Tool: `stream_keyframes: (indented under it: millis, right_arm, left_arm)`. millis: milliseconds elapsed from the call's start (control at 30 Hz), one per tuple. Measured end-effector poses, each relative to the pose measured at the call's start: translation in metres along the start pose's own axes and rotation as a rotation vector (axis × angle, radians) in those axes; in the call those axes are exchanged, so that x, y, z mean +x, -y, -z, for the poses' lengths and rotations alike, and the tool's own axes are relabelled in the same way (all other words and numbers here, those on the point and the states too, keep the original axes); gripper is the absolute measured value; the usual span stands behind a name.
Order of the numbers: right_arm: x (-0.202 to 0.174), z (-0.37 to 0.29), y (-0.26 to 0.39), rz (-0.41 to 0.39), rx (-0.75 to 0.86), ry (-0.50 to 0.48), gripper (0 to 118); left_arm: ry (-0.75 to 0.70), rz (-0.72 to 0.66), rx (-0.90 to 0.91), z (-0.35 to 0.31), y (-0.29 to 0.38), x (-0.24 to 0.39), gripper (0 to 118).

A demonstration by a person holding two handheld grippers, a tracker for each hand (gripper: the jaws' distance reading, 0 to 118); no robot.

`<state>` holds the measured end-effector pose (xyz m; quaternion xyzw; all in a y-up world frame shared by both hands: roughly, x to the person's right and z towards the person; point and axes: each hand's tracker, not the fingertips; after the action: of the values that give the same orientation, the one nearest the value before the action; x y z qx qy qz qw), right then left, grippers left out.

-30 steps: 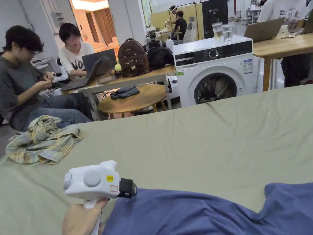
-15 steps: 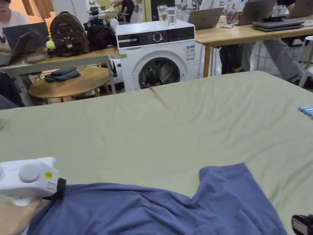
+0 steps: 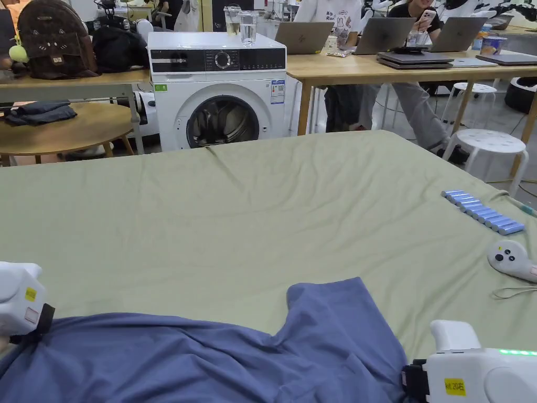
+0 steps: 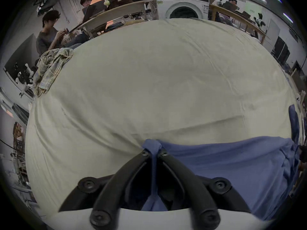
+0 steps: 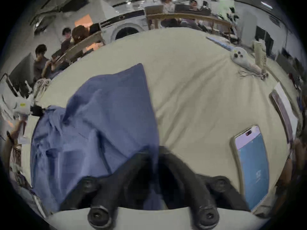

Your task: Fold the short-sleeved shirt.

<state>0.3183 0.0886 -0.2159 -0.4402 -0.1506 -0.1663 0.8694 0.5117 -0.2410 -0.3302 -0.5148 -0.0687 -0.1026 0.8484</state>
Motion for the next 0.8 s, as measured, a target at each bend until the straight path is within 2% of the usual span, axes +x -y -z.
stream_keyframes:
  millis: [100, 167, 200, 233, 267, 300, 400, 467, 667, 767, 800]
  right_arm:
    - [-0.007, -0.005, 0.004, -0.017, 0.008, 0.002, 0]
    - [-0.001, -0.024, 0.005, 0.038, 0.062, -0.084, 0]
    - [0.0, -0.037, 0.006, 0.064, 0.11, -0.097, 0]
    - [0.0, -0.051, 0.005, 0.056, 0.158, -0.129, 0]
    - [-0.003, -0.067, 0.001, 0.034, 0.192, -0.128, 0]
    - [-0.006, -0.084, -0.005, 0.026, 0.233, -0.13, 0]
    - [-0.01, -0.119, -0.031, -0.014, 0.322, -0.168, 0]
    - [-0.018, -0.145, -0.053, -0.051, 0.383, -0.143, 0]
    - [-0.045, -0.226, -0.128, -0.106, 0.561, -0.178, 0]
    - [-0.071, -0.259, -0.17, -0.185, 0.64, -0.135, 0]
    - [-0.079, -0.271, -0.183, -0.188, 0.667, -0.131, 0]
  left_arm:
    - [-0.02, 0.006, 0.017, 0.015, 0.003, -0.005, 0]
    - [-0.004, 0.032, 0.098, 0.006, 0.01, -0.012, 0]
    - [0.025, 0.003, 0.151, -0.019, -0.018, -0.009, 0]
    - [0.069, -0.03, 0.222, -0.059, -0.05, -0.004, 0]
    - [0.111, -0.064, 0.3, -0.103, -0.083, -0.001, 0]
    - [0.113, -0.084, 0.348, -0.118, -0.109, -0.011, 0]
    - [0.073, -0.072, 0.517, -0.135, -0.144, -0.051, 0]
    - [0.062, -0.059, 0.585, -0.161, -0.157, -0.078, 0]
    - [0.091, -0.14, 0.756, -0.34, -0.233, -0.118, 0]
    - [0.02, -0.13, 0.826, -0.344, -0.267, -0.141, 0]
    - [0.026, -0.138, 0.843, -0.366, -0.278, -0.143, 0]
